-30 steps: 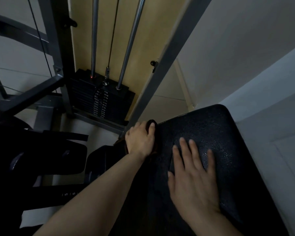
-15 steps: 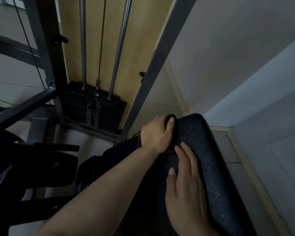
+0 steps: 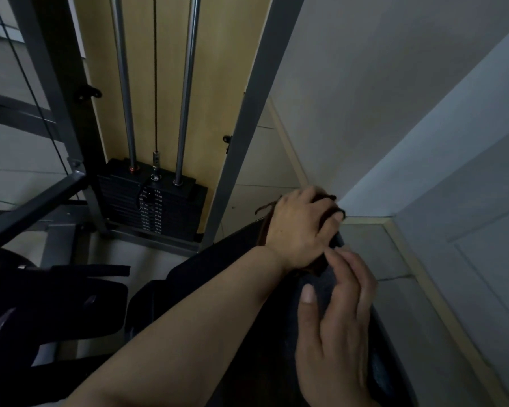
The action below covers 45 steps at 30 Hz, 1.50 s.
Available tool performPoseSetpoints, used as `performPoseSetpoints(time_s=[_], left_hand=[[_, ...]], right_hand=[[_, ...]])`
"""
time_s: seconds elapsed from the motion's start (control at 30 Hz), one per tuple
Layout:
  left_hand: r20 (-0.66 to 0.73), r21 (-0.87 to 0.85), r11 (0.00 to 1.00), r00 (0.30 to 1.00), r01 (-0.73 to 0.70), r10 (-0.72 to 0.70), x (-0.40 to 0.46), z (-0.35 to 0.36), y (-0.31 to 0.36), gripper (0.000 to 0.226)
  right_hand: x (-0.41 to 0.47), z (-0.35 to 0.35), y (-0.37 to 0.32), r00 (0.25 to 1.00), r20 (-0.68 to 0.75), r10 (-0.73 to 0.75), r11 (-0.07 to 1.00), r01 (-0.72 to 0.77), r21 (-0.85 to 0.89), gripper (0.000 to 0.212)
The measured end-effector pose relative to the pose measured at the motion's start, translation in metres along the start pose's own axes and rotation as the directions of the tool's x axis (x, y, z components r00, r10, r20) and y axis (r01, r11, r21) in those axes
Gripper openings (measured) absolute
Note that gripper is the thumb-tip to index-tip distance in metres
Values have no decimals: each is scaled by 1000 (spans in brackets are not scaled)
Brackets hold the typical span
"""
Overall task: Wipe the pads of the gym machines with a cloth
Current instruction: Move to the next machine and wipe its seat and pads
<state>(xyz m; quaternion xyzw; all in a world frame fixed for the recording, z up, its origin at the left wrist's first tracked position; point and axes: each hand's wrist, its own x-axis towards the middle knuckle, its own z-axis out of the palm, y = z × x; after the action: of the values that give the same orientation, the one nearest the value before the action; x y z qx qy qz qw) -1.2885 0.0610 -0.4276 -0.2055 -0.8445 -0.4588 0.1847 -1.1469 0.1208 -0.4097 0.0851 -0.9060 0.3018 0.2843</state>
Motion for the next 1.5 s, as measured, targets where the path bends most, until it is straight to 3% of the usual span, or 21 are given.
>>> performPoseSetpoints(time_s=[0.2,0.27,0.37,0.43,0.47,0.5,0.57,0.6,0.67,0.7,0.8,0.9,1.13,1.27,1.5], left_hand=[[104,139,954,962,-266,253,-18,11,15,37],[90,-14,963,959,-269,270,-25,10,13,36],[-152,-422,892,983,-161,105,-33,9,17,28],[-379,-584,804,912,-108,-154,-39,10,19,21],[-467,-604,793,842,-81,-271,-42,10,19,20],[-536,-597,801,764,-42,-359,-46,10,19,21],[-601,-559,826,653,67,-460,-57,10,19,22],[-593,-545,829,641,127,-488,-66,11,21,22],[-517,-525,819,678,232,-523,-89,15,22,28],[-450,-509,810,711,292,-539,-100,18,20,36],[-195,-353,811,811,467,-552,-124,24,10,57],[-54,-202,845,856,494,-514,-125,23,8,70],[-70,-237,832,845,502,-530,-123,20,8,72],[-75,-270,825,843,496,-532,-124,20,7,60],[-38,-170,869,878,464,-476,-126,18,2,51]], right_hand=[[48,-22,1,995,-78,-63,997,67,46,46],[69,-25,-2,997,-79,0,985,14,169,48],[104,-18,3,976,61,210,873,-215,437,49],[123,-7,10,877,312,366,719,-479,503,52],[127,-3,13,833,415,366,727,-534,431,54],[128,1,16,805,497,323,809,-507,296,54],[123,7,21,735,643,214,976,-187,-111,52],[119,9,24,703,686,187,960,16,-278,54],[109,10,25,695,698,169,848,258,-462,68],[104,9,24,710,685,166,808,300,-507,75],[92,7,23,752,639,163,770,308,-559,74],[79,2,22,788,576,216,754,240,-611,66],[49,-20,17,855,454,250,758,119,-642,62],[23,-38,22,876,410,255,768,75,-636,61],[-46,-80,29,912,314,263,785,-13,-619,65]])
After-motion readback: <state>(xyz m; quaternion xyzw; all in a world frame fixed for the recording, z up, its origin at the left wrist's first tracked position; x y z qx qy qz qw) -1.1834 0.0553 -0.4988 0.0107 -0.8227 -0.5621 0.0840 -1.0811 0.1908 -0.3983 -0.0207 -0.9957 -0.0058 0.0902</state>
